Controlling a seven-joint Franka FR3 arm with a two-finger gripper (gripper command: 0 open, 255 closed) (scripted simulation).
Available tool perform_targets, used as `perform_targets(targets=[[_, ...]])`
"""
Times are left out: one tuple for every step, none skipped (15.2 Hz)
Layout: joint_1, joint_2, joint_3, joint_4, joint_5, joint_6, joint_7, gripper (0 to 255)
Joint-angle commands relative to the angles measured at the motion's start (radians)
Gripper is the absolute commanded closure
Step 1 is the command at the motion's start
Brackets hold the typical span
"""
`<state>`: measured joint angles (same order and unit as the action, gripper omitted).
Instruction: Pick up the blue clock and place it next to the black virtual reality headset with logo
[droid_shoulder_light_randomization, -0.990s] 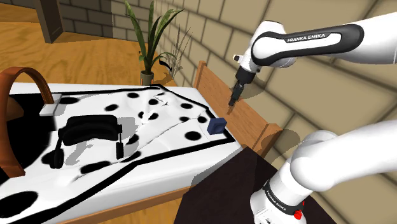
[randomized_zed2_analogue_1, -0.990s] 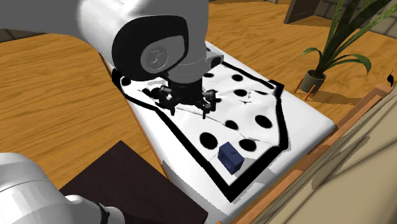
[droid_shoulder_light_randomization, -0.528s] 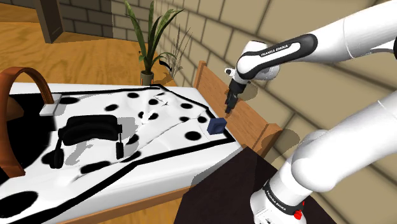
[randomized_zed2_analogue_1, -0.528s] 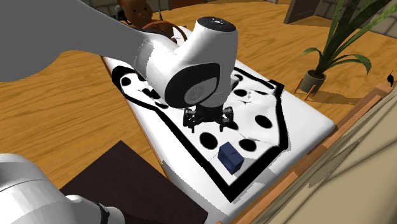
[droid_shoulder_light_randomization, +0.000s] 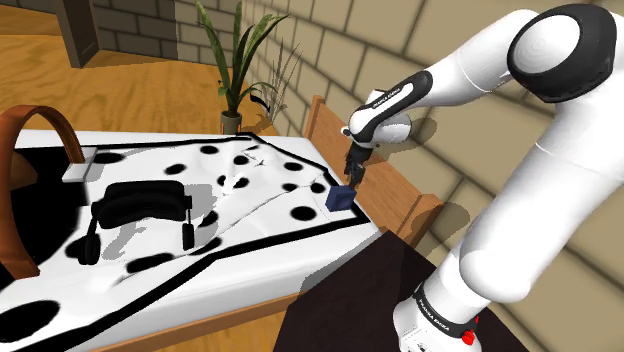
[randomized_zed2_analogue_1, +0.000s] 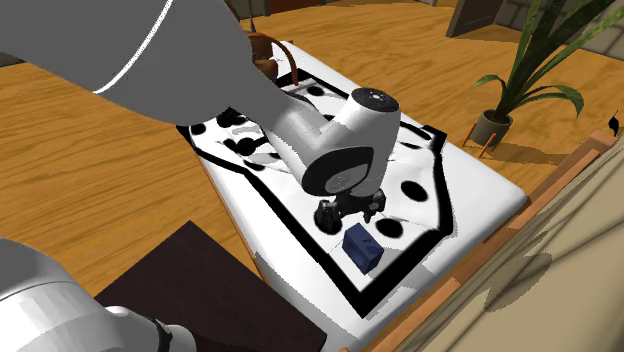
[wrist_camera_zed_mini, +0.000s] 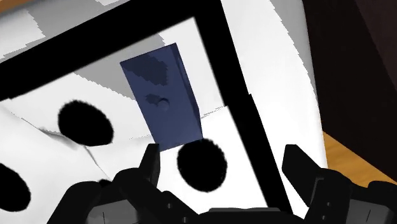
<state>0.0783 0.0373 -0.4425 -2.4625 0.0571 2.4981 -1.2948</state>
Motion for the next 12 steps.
perform_targets(targets=[[-0.009,0.09,0.002,0.04,0.052,0.036,-0.101,0],[-0.018,0.137,0.01,0.064,0.079,0.052,-0.148,0],[-0.031,0.182,0.021,0.089,0.103,0.066,-0.193,0],[-0.044,0.227,0.034,0.115,0.125,0.079,-0.235,0],[-0.058,0.263,0.046,0.138,0.141,0.089,-0.267,0],[-0.064,0.276,0.054,0.139,0.149,0.1,-0.274,0],[-0.069,0.289,0.06,0.14,0.159,0.111,-0.28,0],[-0.074,0.302,0.067,0.141,0.168,0.122,-0.287,0],[-0.079,0.315,0.073,0.142,0.178,0.133,-0.294,0],[-0.084,0.328,0.08,0.144,0.188,0.144,-0.301,0],[-0.089,0.341,0.086,0.146,0.197,0.155,-0.307,0],[-0.094,0.354,0.093,0.148,0.206,0.165,-0.314,0]])
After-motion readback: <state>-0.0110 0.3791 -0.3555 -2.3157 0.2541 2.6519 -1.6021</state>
